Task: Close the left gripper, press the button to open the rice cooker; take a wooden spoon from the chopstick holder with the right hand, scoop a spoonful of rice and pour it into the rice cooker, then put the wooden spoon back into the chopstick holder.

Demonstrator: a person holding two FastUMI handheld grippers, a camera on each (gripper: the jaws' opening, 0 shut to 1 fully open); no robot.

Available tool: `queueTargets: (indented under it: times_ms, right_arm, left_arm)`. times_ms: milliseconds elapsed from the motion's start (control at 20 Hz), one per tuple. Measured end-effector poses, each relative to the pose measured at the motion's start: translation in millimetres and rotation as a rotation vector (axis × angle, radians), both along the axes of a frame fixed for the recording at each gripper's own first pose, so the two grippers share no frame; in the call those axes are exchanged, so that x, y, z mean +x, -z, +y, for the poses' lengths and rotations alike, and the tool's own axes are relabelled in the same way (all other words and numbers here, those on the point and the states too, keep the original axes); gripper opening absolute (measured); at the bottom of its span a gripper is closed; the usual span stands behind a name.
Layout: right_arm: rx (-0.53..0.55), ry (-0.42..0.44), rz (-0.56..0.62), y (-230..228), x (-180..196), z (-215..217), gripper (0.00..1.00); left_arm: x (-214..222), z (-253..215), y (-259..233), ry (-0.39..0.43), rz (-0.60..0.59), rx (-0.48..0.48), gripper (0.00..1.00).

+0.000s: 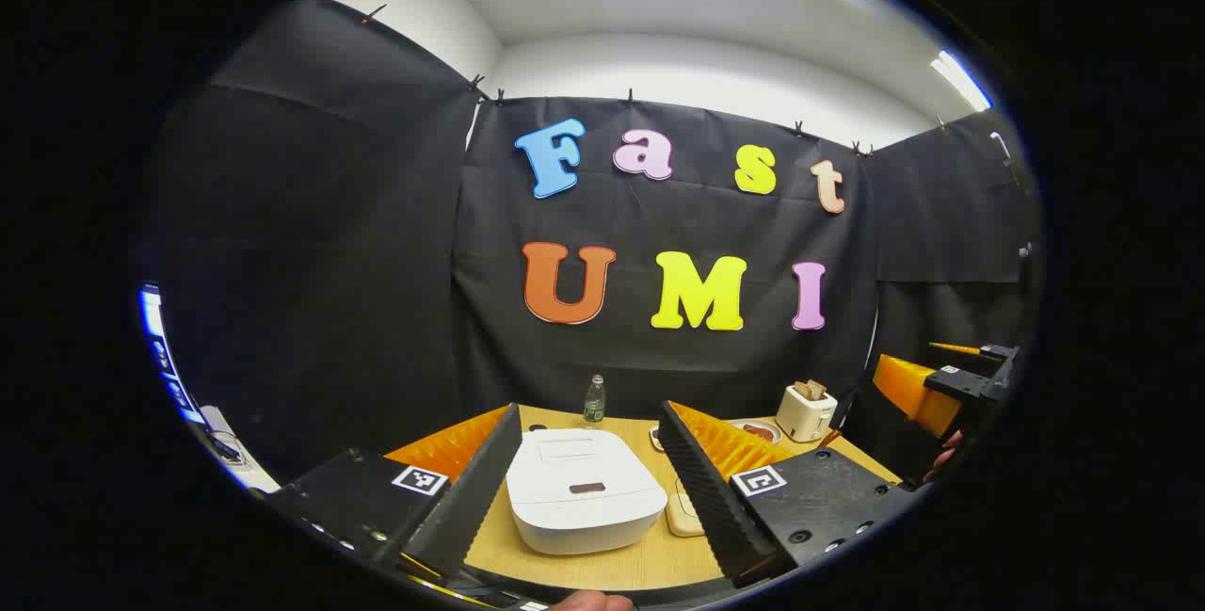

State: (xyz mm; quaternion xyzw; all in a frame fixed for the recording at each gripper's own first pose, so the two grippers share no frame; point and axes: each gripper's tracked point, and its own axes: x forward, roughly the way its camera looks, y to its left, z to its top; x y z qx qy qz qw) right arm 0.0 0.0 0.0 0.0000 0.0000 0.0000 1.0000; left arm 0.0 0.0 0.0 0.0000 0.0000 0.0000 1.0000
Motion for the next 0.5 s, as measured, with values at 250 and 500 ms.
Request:
queueTargets:
  times_ms: [250, 500]
  right_arm:
    - [0.012, 0.025, -0.01, -3.2, 6.4, -13.3, 1.0]
    - [0.02, 0.039, -0.009, -1.6, 11.2, -20.0, 1.0]
  left_arm:
    - [4.4, 1.9, -1.9, -0.018, -0.009, 0.018, 0.94]
    - [7.6, -3.1, -3.7, -0.009, -0.01, 0.012, 0.94]
